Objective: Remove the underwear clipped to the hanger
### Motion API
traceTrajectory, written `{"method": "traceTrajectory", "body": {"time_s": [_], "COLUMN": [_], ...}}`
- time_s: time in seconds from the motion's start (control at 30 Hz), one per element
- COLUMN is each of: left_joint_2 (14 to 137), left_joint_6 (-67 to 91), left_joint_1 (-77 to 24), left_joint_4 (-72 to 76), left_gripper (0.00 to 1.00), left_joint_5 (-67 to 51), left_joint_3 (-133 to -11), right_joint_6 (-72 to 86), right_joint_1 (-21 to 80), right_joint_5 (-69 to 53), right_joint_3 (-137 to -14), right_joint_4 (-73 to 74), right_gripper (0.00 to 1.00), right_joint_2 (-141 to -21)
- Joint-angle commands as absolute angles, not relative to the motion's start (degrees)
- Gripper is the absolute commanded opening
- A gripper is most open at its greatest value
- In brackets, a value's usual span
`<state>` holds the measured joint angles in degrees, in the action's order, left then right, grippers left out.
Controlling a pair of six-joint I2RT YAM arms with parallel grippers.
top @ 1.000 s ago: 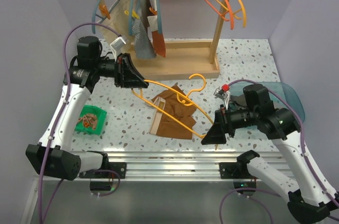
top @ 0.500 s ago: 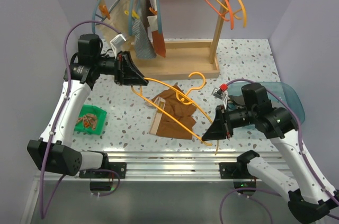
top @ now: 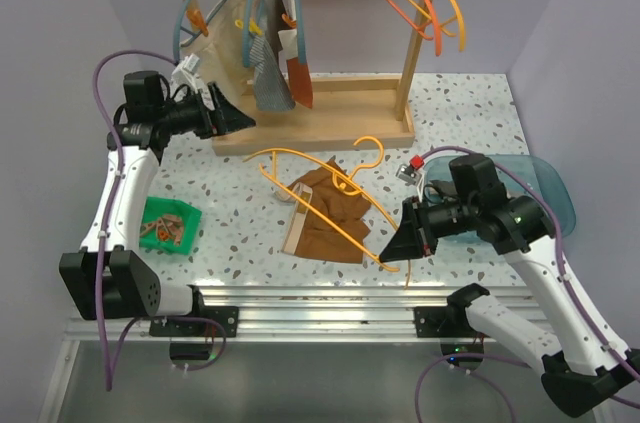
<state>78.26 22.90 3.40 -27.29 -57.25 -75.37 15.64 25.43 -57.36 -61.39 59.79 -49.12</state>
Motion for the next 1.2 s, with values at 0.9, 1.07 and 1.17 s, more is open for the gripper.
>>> {"method": "traceTrajectory", "body": {"time_s": [0.9,1.07,1.17], "left_joint_2": [69.52,67.33,66.89], "left_joint_6": [29.00,28.74,28.74], "left_joint_1": [7.21,7.29,7.29], "left_joint_4": [-31.73,-31.55,-31.47], "left_gripper": [0.88,0.88,0.88], "left_joint_5": [-27.42,-28.30,-28.73], "left_joint_3": [-62.06,-58.98,-58.28], "right_joint_6": [9.58,13.08,15.11], "right_joint_1": [25.22,24.53,24.00], "right_joint_5": [2.47,0.18,-3.41], "right_joint_3": [-138.52,-151.26,-148.54], "right_joint_4": [61.69,61.53,56.62], "right_gripper": [0.00,0.00,0.00], "right_joint_2": [-104.13,-115.31,-115.58]}}
